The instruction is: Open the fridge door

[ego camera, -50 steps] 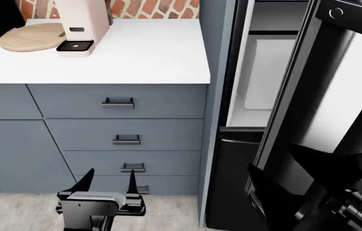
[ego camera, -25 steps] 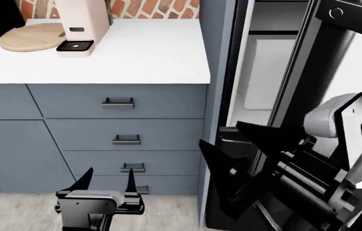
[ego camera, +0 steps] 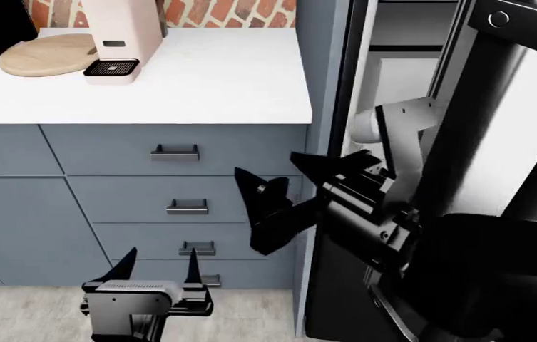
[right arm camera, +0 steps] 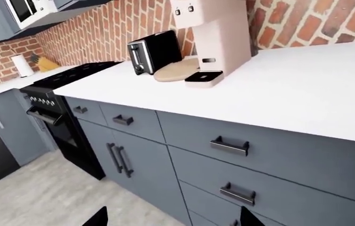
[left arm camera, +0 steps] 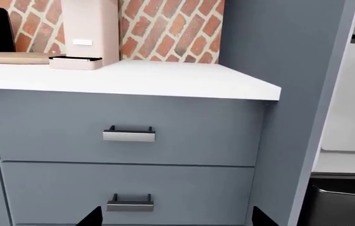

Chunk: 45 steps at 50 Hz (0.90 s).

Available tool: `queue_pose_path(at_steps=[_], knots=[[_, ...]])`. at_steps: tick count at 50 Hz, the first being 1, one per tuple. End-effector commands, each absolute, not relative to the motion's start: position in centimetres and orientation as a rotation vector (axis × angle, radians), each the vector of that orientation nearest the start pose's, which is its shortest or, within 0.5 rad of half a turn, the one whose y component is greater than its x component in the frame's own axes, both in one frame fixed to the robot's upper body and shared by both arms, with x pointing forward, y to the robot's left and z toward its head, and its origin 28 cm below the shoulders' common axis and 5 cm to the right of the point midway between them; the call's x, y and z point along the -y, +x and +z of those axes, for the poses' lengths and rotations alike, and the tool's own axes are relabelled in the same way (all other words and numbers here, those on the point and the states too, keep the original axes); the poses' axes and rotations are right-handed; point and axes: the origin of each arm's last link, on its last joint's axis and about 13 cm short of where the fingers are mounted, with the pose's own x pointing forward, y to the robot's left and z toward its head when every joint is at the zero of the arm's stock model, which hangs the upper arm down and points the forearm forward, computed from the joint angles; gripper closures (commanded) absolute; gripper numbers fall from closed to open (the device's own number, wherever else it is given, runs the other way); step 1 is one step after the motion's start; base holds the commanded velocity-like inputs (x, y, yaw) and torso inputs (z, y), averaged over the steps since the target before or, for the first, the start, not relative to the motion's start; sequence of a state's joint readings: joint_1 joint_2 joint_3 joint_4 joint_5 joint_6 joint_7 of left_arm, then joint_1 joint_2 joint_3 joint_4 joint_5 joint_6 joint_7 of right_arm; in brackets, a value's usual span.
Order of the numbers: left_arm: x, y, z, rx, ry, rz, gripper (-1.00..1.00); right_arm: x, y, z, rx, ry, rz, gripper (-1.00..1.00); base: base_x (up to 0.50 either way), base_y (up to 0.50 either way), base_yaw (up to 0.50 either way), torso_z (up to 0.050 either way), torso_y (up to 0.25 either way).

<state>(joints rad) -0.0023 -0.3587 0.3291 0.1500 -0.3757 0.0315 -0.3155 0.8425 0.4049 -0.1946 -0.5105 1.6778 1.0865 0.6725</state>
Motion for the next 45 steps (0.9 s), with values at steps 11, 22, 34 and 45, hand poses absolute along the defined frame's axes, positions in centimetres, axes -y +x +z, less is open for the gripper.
queue_pose_path(at_steps=[11, 22, 34, 45], knots=[[-21.4, 20.0, 3.4, 0.041, -0.045, -0.043, -1.0, 1.3, 25.9, 24.1, -0.19, 0.292, 0.724, -1.0, 0.0, 0.0, 0.0, 0.0, 0.0], [-21.5, 20.2, 3.2, 0.038, -0.044, -0.039, -1.0, -0.7, 26.0, 23.8, -0.096, 0.319, 0.612, -1.0, 0.0, 0.0, 0.0, 0.0, 0.0], [-21.7, 20.2, 3.5, 0.039, -0.052, -0.034, -1.0, -2.1, 25.0, 23.5, 0.009, 0.226, 0.357, -1.0, 0.0, 0.0, 0.0, 0.0, 0.0], [-21.9, 20.2, 3.9, 0.041, -0.061, -0.029, -1.0, -3.6, 24.6, 23.6, 0.02, 0.191, 0.271, -1.0, 0.0, 0.0, 0.0, 0.0, 0.0]])
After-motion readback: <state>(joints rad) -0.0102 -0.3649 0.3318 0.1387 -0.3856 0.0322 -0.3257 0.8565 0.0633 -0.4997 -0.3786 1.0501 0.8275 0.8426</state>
